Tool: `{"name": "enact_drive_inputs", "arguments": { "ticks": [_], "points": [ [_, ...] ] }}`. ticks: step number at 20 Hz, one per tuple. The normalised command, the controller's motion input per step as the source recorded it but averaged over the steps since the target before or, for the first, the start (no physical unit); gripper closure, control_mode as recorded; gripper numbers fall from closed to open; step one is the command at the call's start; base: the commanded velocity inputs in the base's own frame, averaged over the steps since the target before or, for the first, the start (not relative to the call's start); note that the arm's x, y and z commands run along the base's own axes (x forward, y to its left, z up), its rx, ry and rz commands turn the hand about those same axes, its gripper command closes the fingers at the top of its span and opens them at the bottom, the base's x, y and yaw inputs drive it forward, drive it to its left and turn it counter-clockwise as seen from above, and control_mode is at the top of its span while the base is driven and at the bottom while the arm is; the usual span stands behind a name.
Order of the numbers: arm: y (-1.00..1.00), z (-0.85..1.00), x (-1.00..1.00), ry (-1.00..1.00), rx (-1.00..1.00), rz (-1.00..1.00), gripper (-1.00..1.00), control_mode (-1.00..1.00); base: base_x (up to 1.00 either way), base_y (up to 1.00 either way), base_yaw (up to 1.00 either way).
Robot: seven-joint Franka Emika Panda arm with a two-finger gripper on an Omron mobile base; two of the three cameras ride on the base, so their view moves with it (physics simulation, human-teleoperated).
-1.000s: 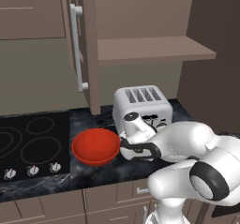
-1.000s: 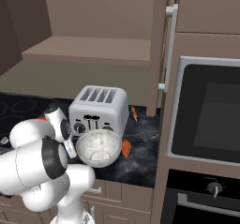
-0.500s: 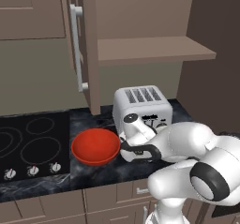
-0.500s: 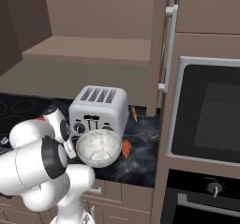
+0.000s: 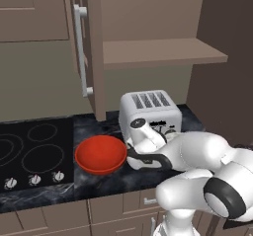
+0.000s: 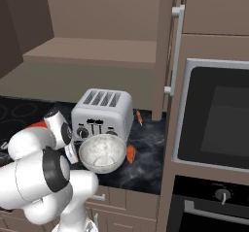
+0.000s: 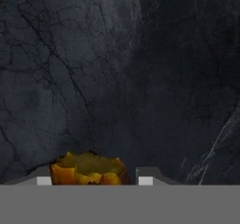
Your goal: Pick both bowls and place them on the counter. Then place the sweet potato in one bowl and place the sweet potato in the other bowl.
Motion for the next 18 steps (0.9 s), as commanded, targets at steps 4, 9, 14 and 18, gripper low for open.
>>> {"name": "enact_drive_inputs", "arguments": {
  "ticks": [4, 9, 14, 18],
  "points": [
    [-0.11, 0.16, -0.22, 0.0, 0.0, -0.05, 1.0, -1.0, 0.0, 0.0, 0.0],
    [-0.06, 0.2, -0.29, 0.0, 0.0, -0.04, 1.0, -1.0, 0.0, 0.0, 0.0],
    [0.0, 0.24, -0.29, 0.0, 0.0, -0.02, 1.0, -1.0, 0.0, 0.0, 0.0],
    [0.0, 0.28, -0.26, 0.0, 0.0, 0.0, 1.0, -1.0, 0.0, 0.0, 0.0]
  ]
}}
